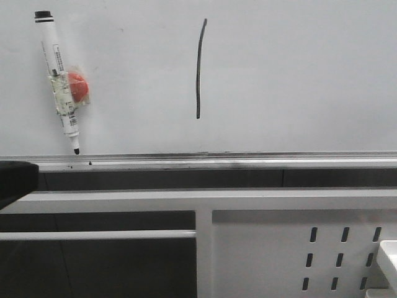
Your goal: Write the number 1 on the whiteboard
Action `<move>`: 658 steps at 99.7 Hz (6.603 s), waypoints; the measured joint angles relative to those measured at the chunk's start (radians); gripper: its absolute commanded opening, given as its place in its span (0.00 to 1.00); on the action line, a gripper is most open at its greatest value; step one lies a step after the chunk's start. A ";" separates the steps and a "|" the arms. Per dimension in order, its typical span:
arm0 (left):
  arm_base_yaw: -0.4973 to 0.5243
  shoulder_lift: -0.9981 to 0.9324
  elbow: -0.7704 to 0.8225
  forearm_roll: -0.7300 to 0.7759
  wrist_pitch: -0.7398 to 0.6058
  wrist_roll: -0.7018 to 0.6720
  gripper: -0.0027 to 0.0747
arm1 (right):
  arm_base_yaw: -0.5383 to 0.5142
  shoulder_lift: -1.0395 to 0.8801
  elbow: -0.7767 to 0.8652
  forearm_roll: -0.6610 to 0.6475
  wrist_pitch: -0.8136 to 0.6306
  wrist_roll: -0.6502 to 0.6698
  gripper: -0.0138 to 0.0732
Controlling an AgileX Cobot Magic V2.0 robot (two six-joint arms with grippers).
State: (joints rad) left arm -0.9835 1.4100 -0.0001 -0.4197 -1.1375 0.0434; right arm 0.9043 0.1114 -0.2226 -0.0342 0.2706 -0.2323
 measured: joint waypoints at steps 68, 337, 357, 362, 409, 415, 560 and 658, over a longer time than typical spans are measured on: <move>0.000 -0.097 0.000 0.245 0.000 -0.069 0.01 | 0.000 0.000 0.000 0.000 -0.002 0.002 0.08; 0.957 -1.416 0.002 0.414 1.483 0.004 0.01 | 0.000 0.000 0.000 0.002 -0.002 0.004 0.08; 0.957 -1.416 0.002 0.408 1.483 0.013 0.01 | 0.000 0.000 0.000 0.002 -0.002 0.004 0.08; 0.957 -1.416 0.002 0.408 1.483 0.014 0.01 | 0.000 0.000 0.000 0.002 -0.002 0.004 0.08; 0.957 -1.416 0.002 0.407 1.483 0.016 0.01 | 0.000 0.000 0.000 0.002 -0.002 0.004 0.08; 0.957 -1.416 0.002 0.407 1.483 0.016 0.01 | 0.000 0.000 0.000 0.005 -0.002 0.004 0.08; 0.957 -1.416 0.002 0.404 1.483 0.016 0.01 | -0.843 -0.118 0.230 -0.039 0.055 0.348 0.08; 0.957 -1.416 0.002 0.404 1.483 0.016 0.01 | -0.943 -0.118 0.230 -0.017 0.061 0.256 0.08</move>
State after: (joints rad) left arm -0.0266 -0.0059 0.0021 -0.0156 0.3451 0.0590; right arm -0.0382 -0.0065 0.0073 -0.0510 0.3315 0.0238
